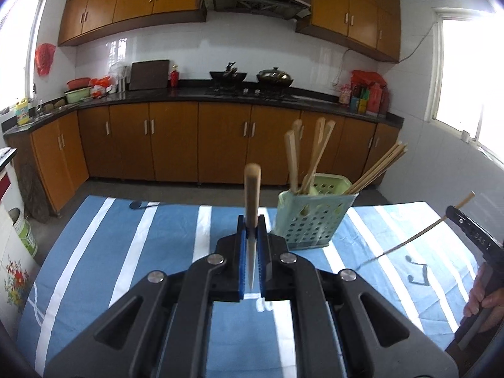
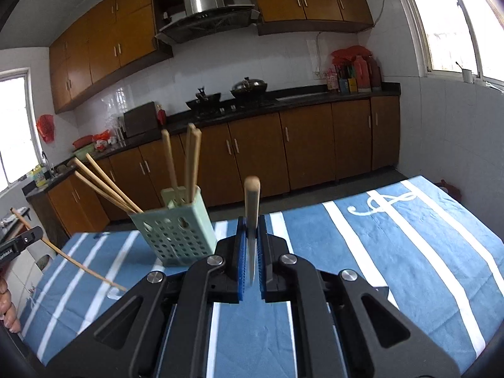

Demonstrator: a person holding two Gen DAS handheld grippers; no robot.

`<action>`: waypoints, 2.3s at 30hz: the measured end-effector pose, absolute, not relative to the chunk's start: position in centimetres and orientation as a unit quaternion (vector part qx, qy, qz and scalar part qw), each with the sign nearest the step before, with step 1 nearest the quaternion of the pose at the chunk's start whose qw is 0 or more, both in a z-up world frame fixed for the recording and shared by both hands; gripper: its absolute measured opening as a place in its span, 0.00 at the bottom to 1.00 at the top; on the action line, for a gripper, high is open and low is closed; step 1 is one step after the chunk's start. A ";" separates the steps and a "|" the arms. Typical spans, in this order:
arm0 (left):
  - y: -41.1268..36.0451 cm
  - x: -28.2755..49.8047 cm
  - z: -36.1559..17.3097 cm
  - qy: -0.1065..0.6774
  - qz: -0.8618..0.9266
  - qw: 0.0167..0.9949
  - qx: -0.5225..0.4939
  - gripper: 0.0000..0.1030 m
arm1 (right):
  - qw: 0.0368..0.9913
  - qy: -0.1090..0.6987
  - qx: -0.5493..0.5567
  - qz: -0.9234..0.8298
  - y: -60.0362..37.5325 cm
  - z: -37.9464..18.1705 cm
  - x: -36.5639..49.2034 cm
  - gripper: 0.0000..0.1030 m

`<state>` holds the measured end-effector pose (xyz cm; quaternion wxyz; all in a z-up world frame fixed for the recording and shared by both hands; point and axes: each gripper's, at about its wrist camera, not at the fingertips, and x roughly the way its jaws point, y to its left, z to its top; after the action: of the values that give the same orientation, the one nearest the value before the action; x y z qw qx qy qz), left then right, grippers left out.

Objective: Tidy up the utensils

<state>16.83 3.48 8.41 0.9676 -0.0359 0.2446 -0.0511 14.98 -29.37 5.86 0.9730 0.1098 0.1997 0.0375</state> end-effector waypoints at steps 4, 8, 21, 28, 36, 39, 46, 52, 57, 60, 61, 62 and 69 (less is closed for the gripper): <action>1.9 16.8 11.1 0.220 -0.082 0.971 -0.040 0.07 | 0.974 0.169 0.129 0.074 -28.8 9.1 15.0 0.07; 0.0 17.5 14.2 0.186 -0.102 0.976 -0.042 0.07 | 0.976 0.129 0.144 0.099 -28.1 12.3 15.1 0.07; -2.7 23.9 19.8 0.097 -0.081 0.988 -0.090 0.07 | 0.986 0.002 0.136 0.093 -24.1 17.9 20.4 0.07; -2.6 27.2 16.8 0.116 -0.073 0.986 -0.095 0.07 | 0.987 0.057 0.124 0.087 -22.6 13.7 24.6 0.07; -2.6 29.2 13.8 0.132 -0.071 0.984 -0.093 0.07 | 0.985 0.092 0.117 0.092 -21.5 11.4 26.0 0.07; -2.6 29.7 13.2 0.144 -0.071 0.983 -0.094 0.07 | 0.983 0.109 0.113 0.097 -21.2 10.9 26.2 0.07; -1.5 28.8 13.8 0.147 -0.060 0.982 -0.101 0.28 | 0.982 0.112 0.119 0.093 -22.3 11.5 24.7 0.38; 1.0 25.4 15.8 0.126 -0.048 0.984 -0.113 0.45 | 0.985 0.089 0.119 0.089 -24.1 13.6 21.6 0.45; 2.9 21.0 16.3 0.118 -0.040 0.987 -0.106 0.68 | 0.987 0.082 0.108 0.086 -25.0 14.2 18.3 0.65; 3.9 18.1 16.0 0.120 -0.038 0.987 -0.097 0.82 | 0.988 0.079 0.103 0.087 -25.2 14.1 16.1 0.83; 4.1 17.3 15.9 0.121 -0.039 0.987 -0.095 0.85 | 0.988 0.074 0.101 0.086 -25.2 13.9 15.1 0.92; 4.3 16.2 15.6 0.120 -0.039 0.988 -0.091 0.90 | 0.989 0.070 0.096 0.083 -25.1 13.7 14.3 0.95; 4.5 9.9 12.7 0.121 -0.014 0.992 -0.042 0.96 | 0.997 0.051 0.021 0.047 -22.8 11.6 8.9 0.98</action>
<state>9.90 4.52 12.65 0.9916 -0.0424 0.1212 -0.0143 8.89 -22.85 11.61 0.9974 0.0207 0.0508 0.0467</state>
